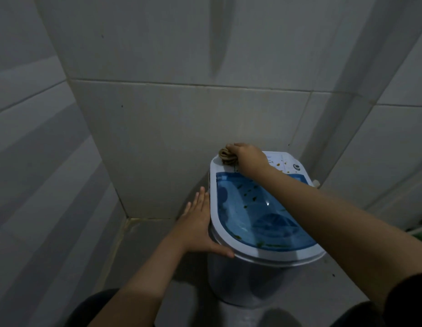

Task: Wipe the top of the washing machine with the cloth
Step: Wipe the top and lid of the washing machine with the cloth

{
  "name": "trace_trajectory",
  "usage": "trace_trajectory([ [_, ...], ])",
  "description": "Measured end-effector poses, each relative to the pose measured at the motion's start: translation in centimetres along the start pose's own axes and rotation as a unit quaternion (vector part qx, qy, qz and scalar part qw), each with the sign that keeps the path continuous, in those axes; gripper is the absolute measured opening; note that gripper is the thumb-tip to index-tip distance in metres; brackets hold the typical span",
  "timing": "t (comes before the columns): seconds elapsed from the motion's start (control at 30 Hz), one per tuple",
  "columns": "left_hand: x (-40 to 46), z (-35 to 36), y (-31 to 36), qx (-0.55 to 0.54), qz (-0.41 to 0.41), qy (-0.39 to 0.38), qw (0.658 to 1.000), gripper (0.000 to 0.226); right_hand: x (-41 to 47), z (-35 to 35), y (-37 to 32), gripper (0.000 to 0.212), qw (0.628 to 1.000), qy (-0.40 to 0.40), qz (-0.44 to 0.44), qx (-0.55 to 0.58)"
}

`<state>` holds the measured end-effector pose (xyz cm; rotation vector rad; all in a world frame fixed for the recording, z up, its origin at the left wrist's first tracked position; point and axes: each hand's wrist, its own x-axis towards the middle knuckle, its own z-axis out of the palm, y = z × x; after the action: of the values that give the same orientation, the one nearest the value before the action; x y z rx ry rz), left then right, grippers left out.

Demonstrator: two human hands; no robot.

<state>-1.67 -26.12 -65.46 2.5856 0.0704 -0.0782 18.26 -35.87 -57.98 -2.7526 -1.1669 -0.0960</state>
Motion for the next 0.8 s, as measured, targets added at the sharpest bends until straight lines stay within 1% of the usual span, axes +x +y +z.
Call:
trace_trajectory([
  [0.13,0.0,0.0,0.1,0.001,-0.006,0.003,1.000,0.150,-1.5,-0.5,0.0,0.066,0.999,-0.024,-0.025,0.005],
  [0.33,-0.4,-0.6,0.9,0.004,-0.004,0.011,1.000,0.152,-3.5,-1.7,-1.2,0.064,0.998,-0.051,-0.033,0.000],
  [0.47,-0.6,-0.8,1.4,0.009,0.005,0.022,1.000,0.152,-4.2,-2.8,-1.6,0.054,0.996,-0.088,-0.023,0.010],
  [0.57,-0.9,-0.9,1.7,0.024,0.026,0.024,0.999,0.146,-4.3,-3.7,-1.6,0.047,0.993,-0.109,-0.025,0.029],
  [0.63,-1.1,-1.0,1.8,0.030,0.036,0.026,0.999,0.142,-4.1,-4.4,-1.3,0.043,0.994,-0.093,-0.022,0.052],
  [0.7,-1.1,-1.1,1.7,0.034,0.037,0.028,0.998,0.142,-3.5,-4.8,-0.7,0.040,0.997,-0.040,-0.014,0.069],
  [0.8,-0.9,-1.0,1.5,0.037,0.032,0.024,0.999,0.145,-2.2,-4.8,0.3,0.043,0.996,0.031,0.025,0.079],
])
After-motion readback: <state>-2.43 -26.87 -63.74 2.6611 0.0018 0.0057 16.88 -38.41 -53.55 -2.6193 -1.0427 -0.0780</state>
